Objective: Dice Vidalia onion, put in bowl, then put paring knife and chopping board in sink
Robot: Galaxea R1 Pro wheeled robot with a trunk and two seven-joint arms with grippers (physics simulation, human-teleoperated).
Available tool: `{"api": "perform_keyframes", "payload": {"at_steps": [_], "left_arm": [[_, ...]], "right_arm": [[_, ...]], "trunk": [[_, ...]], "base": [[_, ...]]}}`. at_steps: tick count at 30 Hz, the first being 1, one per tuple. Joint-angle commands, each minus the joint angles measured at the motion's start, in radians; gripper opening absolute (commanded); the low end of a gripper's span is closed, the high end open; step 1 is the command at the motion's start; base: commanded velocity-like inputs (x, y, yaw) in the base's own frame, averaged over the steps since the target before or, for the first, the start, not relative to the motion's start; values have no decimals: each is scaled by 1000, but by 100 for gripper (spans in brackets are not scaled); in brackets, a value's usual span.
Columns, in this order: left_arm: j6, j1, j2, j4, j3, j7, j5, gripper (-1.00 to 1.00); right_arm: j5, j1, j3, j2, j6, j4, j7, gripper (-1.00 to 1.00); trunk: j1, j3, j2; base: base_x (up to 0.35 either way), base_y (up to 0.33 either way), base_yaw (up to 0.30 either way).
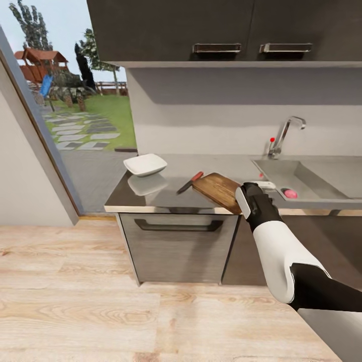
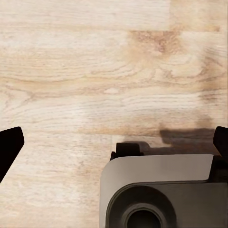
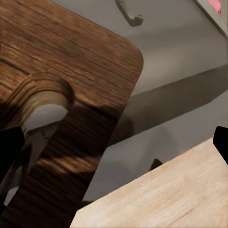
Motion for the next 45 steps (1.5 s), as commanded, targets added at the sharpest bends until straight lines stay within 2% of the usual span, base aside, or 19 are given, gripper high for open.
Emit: {"api": "perform_keyframes", "payload": {"at_steps": [1,19,20,45], "left_arm": [[-3,0,0,1,0,0,2,100],[-3,0,0,1,-1,0,2,100],[-3,0,0,1,-1,0,2,100],[-3,0,0,1,-1,0,2,100]], "right_arm": [[0,-1,-3,1,4,-1,-2,100],[0,-1,-4,-1,3,23,-2,100],[0,-1,-4,-1,2,23,-2,-100],[2,0,-5,-5,-11,24,-3,-100]], "trunk": [[0,-3,0],[0,-28,0],[0,-28,0],[0,-29,0]], "base": [[17,11,0],[1,1,0],[0,0,0],[0,0,0]]}}
